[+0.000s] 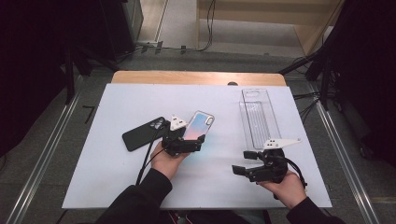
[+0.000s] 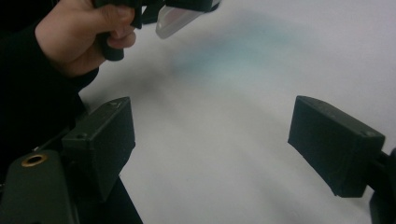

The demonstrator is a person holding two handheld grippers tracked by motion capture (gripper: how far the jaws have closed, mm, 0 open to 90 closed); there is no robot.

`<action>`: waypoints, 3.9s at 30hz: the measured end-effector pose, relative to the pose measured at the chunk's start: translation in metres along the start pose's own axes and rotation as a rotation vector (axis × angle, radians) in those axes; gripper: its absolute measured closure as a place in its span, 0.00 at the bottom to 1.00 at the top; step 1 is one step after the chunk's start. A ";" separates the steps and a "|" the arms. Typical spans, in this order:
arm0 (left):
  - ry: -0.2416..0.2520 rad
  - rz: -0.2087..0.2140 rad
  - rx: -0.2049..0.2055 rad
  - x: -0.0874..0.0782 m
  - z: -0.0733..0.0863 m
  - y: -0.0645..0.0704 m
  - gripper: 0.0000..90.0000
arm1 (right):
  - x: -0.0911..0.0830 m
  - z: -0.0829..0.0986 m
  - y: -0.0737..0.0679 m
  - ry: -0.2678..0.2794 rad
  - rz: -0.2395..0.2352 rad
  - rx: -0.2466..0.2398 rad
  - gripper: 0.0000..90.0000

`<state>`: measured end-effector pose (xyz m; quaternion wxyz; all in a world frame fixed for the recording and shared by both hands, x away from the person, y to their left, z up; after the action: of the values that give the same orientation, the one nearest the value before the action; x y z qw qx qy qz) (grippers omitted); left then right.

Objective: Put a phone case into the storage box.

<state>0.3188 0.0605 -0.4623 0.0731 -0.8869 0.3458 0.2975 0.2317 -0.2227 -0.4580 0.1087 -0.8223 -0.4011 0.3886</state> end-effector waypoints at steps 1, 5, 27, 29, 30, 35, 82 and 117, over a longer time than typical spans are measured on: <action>0.002 0.003 0.002 -0.001 0.001 0.001 0.19 | 0.001 -0.002 -0.002 0.003 0.005 0.003 0.14; 0.027 -0.005 -0.003 -0.005 0.005 0.004 0.19 | 0.004 -0.008 -0.007 0.000 0.012 0.017 0.14; 0.188 -0.132 0.028 -0.014 0.035 0.026 0.19 | 0.023 -0.044 -0.013 0.058 0.009 0.110 0.15; 0.198 -0.135 0.025 -0.014 0.037 0.028 0.19 | 0.026 -0.047 -0.013 0.064 0.004 0.116 0.15; 0.206 -0.136 0.024 -0.014 0.038 0.029 0.19 | 0.027 -0.049 -0.013 0.067 0.002 0.122 0.15; 0.222 -0.154 0.031 -0.013 0.042 0.034 0.19 | 0.034 -0.055 -0.012 0.070 -0.001 0.131 0.15; 0.298 -0.107 -0.025 -0.021 0.045 0.051 0.19 | 0.082 -0.087 0.004 0.062 -0.065 0.314 0.80; 0.125 0.008 -0.075 -0.033 0.028 0.032 0.15 | 0.059 -0.098 -0.006 0.080 -0.009 0.205 0.87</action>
<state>0.2648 0.0647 -0.4636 0.0170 -0.9045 0.3416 0.2547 0.3215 -0.1614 -0.4214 0.2099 -0.8199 -0.3583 0.3942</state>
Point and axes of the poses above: each handheld gripper's, and its own axes: x roughly forward along the jaws, z roughly out of its underside, y roughly to its right, the point moved 1 cm from there along x, roughly forward along the jaws, and after that the axes turned 5 degrees about x, right-handed, at the moved point
